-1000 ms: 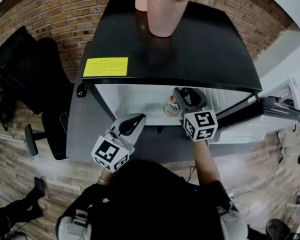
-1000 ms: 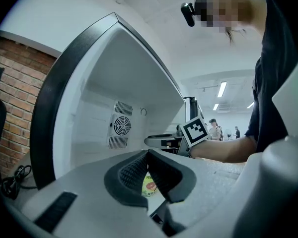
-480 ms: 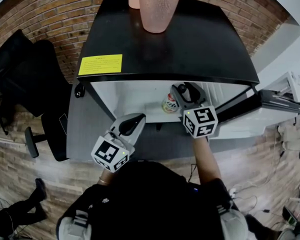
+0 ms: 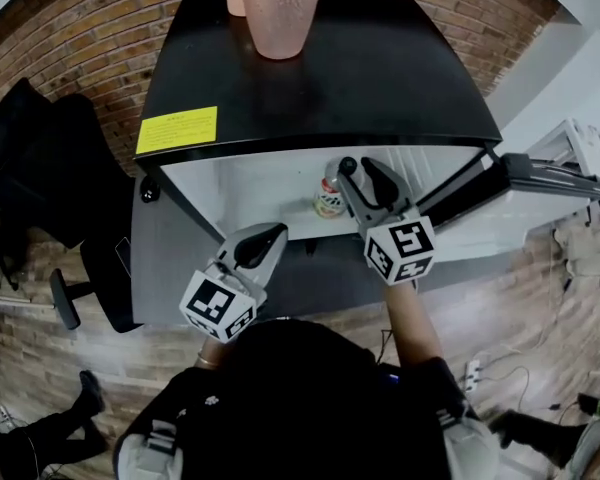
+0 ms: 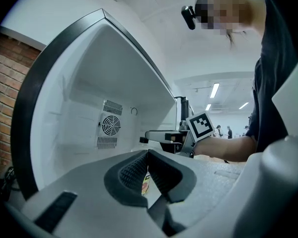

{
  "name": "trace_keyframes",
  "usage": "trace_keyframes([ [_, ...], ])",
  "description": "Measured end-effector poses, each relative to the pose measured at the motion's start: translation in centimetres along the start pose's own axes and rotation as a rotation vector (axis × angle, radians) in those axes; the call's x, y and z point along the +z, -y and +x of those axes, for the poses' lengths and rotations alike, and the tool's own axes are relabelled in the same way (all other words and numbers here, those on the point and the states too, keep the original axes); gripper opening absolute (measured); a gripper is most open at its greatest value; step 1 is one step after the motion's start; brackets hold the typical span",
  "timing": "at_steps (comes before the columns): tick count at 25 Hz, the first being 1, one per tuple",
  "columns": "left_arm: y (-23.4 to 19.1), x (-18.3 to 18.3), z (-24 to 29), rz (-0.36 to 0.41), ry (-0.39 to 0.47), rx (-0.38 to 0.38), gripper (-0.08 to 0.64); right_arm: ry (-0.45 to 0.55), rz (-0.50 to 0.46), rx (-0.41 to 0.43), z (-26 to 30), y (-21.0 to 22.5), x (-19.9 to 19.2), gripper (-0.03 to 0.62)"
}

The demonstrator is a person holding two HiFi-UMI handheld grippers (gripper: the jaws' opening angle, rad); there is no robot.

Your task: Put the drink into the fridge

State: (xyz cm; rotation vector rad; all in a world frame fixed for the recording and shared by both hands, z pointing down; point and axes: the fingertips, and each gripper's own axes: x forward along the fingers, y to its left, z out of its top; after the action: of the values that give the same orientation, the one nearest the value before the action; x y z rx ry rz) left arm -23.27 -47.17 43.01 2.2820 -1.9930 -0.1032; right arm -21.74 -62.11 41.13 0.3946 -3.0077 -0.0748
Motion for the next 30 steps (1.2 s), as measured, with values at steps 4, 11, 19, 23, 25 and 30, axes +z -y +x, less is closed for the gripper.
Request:
trace_keyframes([
  [4,0.6,-0.1,0.6,0.005,-0.008,-0.027,-0.002,0.026,0.035,-0.011,-2.3,-0.4,-0.1,0.135],
  [11,1.5,-0.1,1.9,0.008,-0.015,-0.060,-0.002,0.039,0.054,-0.053,-5.8,-0.9,-0.6,0.000],
  [19,2.7,-0.4,2.8,0.013,-0.029,-0.095,-0.002,0.054,0.102,-0.107,-9.0,-1.1,-1.4,-0.002],
  [23,3.3,-0.6,3.3,0.012,-0.033,-0.112,-0.002,0.061,0.100,-0.118,-9.8,-1.2,-1.5,-0.002],
  [25,3.5,-0.8,3.4,0.008,-0.040,-0.118,-0.002,0.060,0.108,-0.120,-10.2,-1.4,-1.7,-0.002],
  [30,3.8,-1.1,3.6,0.008,-0.045,-0.135,-0.002,0.066,0.123,-0.133,-10.7,-1.6,-2.0,-0.002],
])
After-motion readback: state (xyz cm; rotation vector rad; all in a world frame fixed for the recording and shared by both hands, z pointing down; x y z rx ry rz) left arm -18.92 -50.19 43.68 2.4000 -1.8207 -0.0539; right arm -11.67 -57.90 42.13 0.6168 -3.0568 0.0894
